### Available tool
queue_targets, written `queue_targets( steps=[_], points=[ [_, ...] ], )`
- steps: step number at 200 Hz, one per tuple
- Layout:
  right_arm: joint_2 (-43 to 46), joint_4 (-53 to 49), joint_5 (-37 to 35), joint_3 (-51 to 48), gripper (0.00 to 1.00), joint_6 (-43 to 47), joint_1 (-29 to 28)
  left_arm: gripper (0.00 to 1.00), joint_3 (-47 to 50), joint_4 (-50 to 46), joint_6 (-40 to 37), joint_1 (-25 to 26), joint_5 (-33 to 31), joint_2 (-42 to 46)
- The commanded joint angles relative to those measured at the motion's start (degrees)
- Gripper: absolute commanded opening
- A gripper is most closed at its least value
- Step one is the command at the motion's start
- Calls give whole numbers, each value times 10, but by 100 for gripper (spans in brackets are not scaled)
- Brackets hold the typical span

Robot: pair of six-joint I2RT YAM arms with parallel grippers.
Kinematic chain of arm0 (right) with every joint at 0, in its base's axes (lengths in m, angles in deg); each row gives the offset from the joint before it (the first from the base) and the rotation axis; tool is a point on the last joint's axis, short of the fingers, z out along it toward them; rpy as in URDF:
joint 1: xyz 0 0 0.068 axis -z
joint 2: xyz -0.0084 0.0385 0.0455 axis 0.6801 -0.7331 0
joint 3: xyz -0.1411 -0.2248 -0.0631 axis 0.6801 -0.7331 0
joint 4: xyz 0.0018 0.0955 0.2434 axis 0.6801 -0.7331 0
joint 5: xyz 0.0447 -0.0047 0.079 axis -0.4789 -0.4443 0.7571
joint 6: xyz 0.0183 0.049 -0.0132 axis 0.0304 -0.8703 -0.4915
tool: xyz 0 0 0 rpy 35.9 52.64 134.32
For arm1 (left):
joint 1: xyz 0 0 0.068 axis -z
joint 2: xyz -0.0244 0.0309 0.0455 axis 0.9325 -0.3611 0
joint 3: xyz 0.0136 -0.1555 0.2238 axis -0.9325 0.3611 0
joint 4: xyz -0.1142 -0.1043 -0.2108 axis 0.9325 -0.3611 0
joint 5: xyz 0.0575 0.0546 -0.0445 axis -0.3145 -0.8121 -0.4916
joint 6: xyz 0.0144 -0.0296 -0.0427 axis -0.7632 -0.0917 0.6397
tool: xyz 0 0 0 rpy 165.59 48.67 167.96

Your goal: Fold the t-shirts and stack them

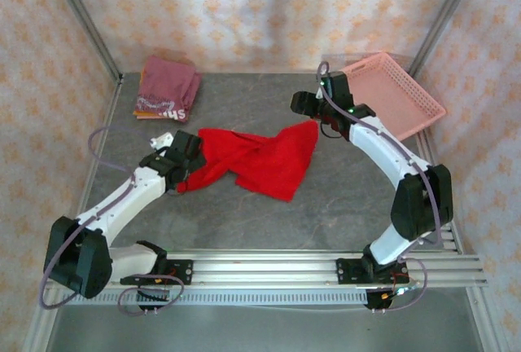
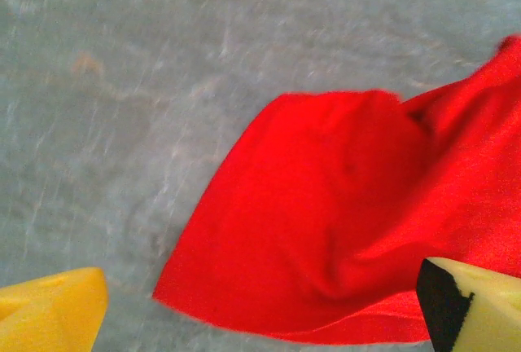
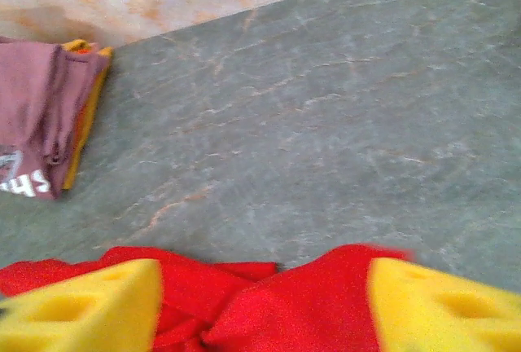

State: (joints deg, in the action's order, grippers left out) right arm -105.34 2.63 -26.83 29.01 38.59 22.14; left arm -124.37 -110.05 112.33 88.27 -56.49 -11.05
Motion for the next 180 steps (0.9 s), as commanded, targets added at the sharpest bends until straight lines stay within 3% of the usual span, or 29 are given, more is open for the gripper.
queue_targets(
  steps=[1, 37, 65, 118, 180],
  points=[
    [68, 5, -55, -34, 99, -19, -4, 95, 46, 17, 98, -3, 39, 46],
    [153, -5, -73, -177, 97, -69, -43, 91, 92, 82, 155, -2, 97, 53],
    [155, -16, -80, -229, 92, -54, -150, 89, 75, 95, 153, 1, 107, 17],
    [-7, 0, -96, -174, 77, -55, -316, 89, 54, 96, 147, 1, 98, -1],
    [-134, -25, -98, -115, 55, -51, -342, 89, 56, 63, 133, 1, 72, 20]
  ],
)
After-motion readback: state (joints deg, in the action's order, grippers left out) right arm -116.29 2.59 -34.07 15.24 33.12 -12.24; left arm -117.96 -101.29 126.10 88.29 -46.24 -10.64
